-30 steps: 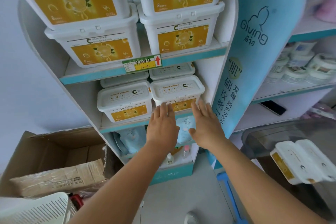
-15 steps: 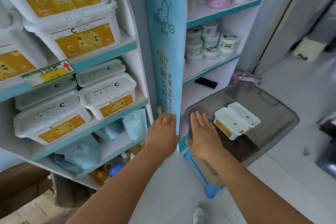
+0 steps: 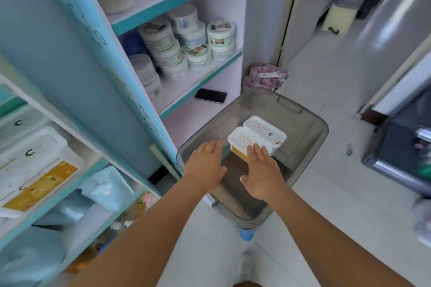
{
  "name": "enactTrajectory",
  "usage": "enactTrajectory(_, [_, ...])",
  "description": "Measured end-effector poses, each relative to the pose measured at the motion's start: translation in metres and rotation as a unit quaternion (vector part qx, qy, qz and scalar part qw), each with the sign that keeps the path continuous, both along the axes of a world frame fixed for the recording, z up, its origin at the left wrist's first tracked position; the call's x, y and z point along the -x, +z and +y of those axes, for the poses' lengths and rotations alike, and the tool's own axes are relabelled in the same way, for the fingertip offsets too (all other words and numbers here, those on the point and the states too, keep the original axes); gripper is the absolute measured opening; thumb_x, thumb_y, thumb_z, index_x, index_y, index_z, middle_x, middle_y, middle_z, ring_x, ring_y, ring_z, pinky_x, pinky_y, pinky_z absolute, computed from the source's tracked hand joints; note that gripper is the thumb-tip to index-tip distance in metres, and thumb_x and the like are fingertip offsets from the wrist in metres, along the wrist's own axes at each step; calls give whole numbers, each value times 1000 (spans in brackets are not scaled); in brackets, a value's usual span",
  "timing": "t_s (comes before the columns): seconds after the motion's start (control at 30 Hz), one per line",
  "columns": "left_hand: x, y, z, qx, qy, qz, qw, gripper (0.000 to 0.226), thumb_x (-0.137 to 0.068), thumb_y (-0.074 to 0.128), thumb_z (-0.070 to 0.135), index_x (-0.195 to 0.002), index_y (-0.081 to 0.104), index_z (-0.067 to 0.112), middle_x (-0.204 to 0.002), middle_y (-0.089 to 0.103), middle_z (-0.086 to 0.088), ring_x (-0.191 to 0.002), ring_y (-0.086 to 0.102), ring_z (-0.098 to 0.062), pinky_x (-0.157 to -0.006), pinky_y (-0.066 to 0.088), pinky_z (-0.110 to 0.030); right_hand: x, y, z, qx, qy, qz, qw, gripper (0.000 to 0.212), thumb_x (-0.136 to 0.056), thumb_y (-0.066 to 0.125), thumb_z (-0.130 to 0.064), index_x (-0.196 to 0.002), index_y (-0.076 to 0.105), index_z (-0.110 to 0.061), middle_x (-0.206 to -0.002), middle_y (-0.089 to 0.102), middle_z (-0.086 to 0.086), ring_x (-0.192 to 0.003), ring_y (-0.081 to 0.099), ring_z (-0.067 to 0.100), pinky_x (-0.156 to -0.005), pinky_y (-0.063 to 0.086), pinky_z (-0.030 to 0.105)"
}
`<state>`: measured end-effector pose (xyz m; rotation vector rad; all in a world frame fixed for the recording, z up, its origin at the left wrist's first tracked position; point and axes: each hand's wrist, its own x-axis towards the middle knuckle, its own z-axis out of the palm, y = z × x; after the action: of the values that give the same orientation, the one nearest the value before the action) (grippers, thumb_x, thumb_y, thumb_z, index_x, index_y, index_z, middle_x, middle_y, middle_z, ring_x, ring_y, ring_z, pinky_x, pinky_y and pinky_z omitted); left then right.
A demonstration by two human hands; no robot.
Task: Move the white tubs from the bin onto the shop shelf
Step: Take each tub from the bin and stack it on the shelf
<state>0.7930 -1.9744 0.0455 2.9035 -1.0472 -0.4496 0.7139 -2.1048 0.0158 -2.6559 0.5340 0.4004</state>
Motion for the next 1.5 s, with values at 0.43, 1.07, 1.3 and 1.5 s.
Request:
enactTrajectory(0.43, [-62,-71,-69,-44,-22,64,997,69,-98,44,38,-151,8,15,-158,16,-4,-144,17,-23,-118,19,-36,-33,-61,-63,-27,-97,33,994,80,-95,48,-37,-151,-5,-16,-160,-9,5,-147,-10,25,-119,5,40])
enactTrajectory(1.07, [-167,-229,-131,-80,-135,103,982,60,-98,44,33,-149,18,16,-156,16,-6,-144,11,-24,-118,15,-38,-120,-207,-84,-175,-482,13,859,61,-93,52,-22,-146,23,-13,-144,40,7,-129,44,26,-104,42,41])
enactTrajectory(1.3, [-164,-249,-123,-8,-118,79,990,41,-96,49,32,-134,42,20,-141,36,-1,-133,27,-19,-110,28,-32,-126,-228,-89,-178,-625,-22,760,24,-97,46,-22,-114,52,-6,-107,59,8,-87,53,20,-74,44,32])
enactTrajectory(1.5, [-145,-238,-118,27,-10,140,990,31,-96,49,33,-124,50,21,-149,19,-5,-133,31,-20,-102,41,-29,-117,-228,-90,-171,-655,-3,736,17,-95,50,-18,-109,56,-10,-104,63,7,-85,56,21,-72,46,32])
